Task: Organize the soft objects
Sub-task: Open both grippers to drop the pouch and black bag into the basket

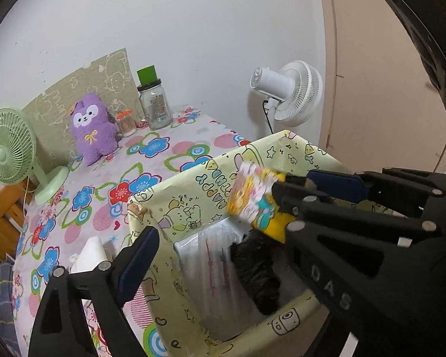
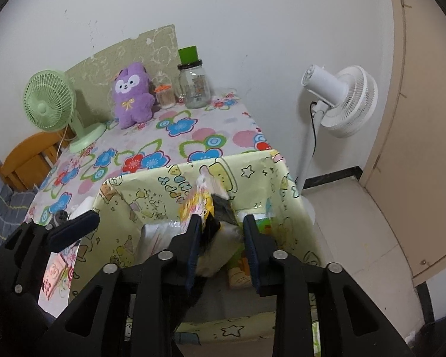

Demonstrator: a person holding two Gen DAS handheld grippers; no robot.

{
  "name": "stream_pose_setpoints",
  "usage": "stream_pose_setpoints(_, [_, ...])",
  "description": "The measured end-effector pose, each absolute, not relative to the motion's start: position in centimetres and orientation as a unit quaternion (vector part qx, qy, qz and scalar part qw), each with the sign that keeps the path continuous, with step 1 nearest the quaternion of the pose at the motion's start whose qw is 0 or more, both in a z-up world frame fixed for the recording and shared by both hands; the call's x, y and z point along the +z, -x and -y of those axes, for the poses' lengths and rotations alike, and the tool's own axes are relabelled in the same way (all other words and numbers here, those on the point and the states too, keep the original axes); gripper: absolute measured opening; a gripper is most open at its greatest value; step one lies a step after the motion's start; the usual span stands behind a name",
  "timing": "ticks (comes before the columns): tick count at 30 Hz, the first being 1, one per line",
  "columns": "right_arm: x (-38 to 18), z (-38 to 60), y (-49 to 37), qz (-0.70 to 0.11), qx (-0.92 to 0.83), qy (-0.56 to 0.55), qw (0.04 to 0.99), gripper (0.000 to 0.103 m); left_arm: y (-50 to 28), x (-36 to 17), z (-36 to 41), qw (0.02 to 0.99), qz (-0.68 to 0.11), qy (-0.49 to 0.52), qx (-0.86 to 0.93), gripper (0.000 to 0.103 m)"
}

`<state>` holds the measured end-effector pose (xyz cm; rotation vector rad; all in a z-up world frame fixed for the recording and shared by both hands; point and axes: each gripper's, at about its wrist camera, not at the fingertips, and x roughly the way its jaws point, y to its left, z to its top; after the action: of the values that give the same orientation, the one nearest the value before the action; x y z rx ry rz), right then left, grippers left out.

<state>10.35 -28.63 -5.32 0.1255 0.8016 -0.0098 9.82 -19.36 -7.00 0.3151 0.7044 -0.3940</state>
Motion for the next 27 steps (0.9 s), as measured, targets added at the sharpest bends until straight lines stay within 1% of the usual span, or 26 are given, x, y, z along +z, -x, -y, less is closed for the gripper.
stream_pose_setpoints(1, [-5.4, 28.5, -10.4, -0.391, -0.002, -0.059, 0.919, 0.037, -9.9, -7.0, 19.3, 0.908, -0.342, -0.152, -0.191, 0.095])
stream_pose_setpoints(2, [-5.4, 28.4, -10.4, -0.390, -0.002, -0.059, 0.919, 0.045, -9.9, -7.0, 19.2, 0.907, -0.343, -0.151, -0.191, 0.095])
stream_pose_setpoints(3, [-5.4, 28.3, -10.4, -0.389, -0.003, -0.059, 0.919, 0.057, -9.9, -7.1, 19.1, 0.907, -0.343, -0.152, -0.190, 0.096])
stream_pose_setpoints(5, [-5.3, 28.3, -10.3, -0.383, -0.006, -0.062, 0.922, 0.067, -9.9, -7.1, 19.0, 0.907, -0.343, -0.154, -0.189, 0.096])
stream_pose_setpoints(7, [-5.2, 28.2, -10.2, -0.380, -0.009, -0.063, 0.923, 0.070, -9.8, -7.1, 18.9, 0.907, -0.342, -0.155, -0.188, 0.097])
stream_pose_setpoints(9, [-5.1, 28.1, -10.1, -0.380, -0.011, -0.061, 0.923, 0.076, -9.9, -7.1, 18.7, 0.908, -0.341, -0.156, -0.185, 0.097])
stream_pose_setpoints(15, [-4.7, 27.2, -9.8, -0.377, -0.018, -0.045, 0.925, 0.085, -9.7, -6.7, 17.8, 0.912, -0.340, -0.149, -0.177, 0.099])
stream_pose_setpoints(19, [-4.3, 26.3, -9.3, -0.369, -0.022, -0.030, 0.929, 0.087, -9.3, -6.3, 17.2, 0.915, -0.333, -0.151, -0.170, 0.102])
stream_pose_setpoints(27, [-3.0, 24.8, -7.8, -0.344, -0.027, -0.027, 0.938, 0.092, -8.2, -5.3, 15.4, 0.922, -0.318, -0.146, -0.165, 0.103])
